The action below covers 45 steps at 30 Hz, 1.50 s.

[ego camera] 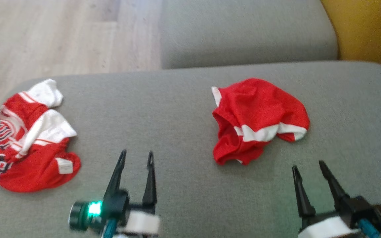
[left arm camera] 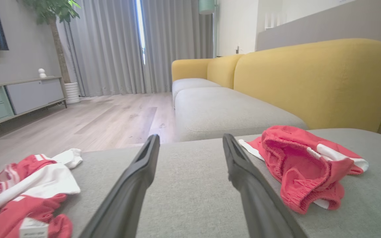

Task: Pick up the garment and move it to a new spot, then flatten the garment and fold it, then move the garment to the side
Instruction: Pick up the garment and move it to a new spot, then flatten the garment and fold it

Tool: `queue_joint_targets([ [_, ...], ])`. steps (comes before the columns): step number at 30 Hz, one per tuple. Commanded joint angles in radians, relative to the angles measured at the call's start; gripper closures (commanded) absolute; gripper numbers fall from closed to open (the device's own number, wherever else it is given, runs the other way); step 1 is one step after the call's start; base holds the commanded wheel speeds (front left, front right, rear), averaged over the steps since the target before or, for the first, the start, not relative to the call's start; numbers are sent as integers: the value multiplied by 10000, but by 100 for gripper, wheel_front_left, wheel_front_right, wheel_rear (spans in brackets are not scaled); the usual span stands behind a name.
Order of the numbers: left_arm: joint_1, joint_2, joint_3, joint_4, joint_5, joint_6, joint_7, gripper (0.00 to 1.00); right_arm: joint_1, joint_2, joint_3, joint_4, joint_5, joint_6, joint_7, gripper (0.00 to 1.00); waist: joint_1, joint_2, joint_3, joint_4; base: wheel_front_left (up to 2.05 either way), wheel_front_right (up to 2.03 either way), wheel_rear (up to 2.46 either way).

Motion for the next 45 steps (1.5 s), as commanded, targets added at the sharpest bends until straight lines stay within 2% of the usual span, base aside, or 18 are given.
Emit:
queue_joint_targets([
  [1, 200, 2, 520, -608, 133, 77, -93, 0, -46, -37, 164, -276, 55, 65, -63, 0, 3, -1, -389, 364, 0, 0, 0],
  [8, 1679, -258, 1341, -1444, 523, -457, -94, 0, 317, -11, 256, -261, 41, 65, -63, 0, 3, -1, -639, 337, 0, 0, 0],
  [19, 2110, -581, 1867, -1388, 1061, -1076, -94, 0, 413, -6, 419, -295, 220, 65, -63, 0, 3, -1, -770, 272, 0, 0, 0],
  [30, 2086, -705, 2037, -1164, 1204, -1317, -95, 0, 374, -6, 396, -297, 220, 65, -63, 0, 3, -1, -722, 269, 0, 0, 0],
  [45, 1988, -738, 1980, -1000, 1367, -1379, -95, 0, 296, -5, 466, -324, 291, 65, -63, 0, 3, -1, -715, 182, 0, 0, 0],
])
